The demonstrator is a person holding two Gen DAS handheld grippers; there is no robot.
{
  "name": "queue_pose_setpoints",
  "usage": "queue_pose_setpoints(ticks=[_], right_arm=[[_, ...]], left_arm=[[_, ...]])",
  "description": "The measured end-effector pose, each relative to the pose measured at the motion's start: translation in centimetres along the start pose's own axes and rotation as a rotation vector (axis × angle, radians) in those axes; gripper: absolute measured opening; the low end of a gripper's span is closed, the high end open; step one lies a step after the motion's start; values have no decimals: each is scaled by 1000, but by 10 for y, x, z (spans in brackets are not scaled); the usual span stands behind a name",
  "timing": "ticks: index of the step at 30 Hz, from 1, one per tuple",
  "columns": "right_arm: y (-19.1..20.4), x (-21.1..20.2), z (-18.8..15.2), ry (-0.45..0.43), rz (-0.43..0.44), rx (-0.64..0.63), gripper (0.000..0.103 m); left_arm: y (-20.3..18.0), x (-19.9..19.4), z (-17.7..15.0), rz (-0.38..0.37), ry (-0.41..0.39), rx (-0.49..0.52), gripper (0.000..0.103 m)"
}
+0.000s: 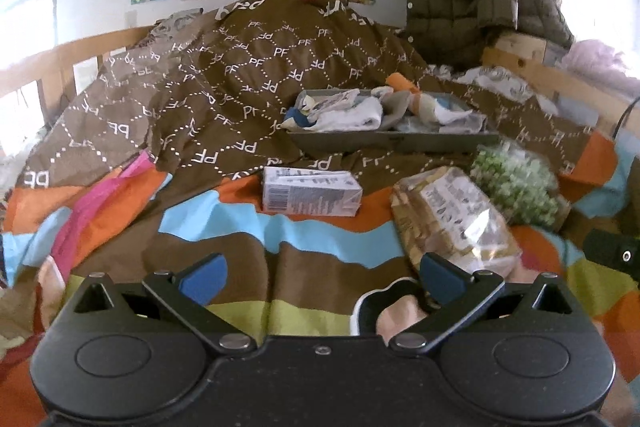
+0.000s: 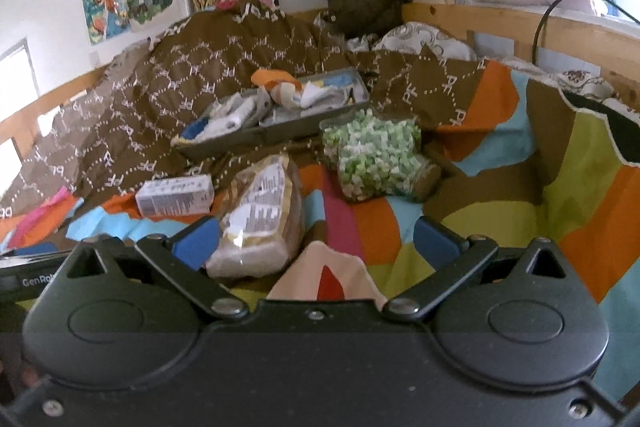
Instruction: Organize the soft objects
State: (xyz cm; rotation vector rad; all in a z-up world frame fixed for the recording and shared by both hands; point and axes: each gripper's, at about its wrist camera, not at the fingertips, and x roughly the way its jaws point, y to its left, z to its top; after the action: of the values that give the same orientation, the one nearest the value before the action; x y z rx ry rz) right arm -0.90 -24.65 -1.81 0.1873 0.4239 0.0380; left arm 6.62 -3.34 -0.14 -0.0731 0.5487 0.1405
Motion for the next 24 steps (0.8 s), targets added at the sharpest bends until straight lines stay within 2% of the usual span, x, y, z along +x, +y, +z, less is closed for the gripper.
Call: queue_pose_setpoints(ticks=[10, 24], right_arm=[[8, 17, -6, 58, 8, -44, 103], [9, 33, -10, 97, 20, -58, 103]], left_arm=[[2, 7, -3, 90, 43, 47, 102], [8, 7, -3, 130, 55, 32, 102]])
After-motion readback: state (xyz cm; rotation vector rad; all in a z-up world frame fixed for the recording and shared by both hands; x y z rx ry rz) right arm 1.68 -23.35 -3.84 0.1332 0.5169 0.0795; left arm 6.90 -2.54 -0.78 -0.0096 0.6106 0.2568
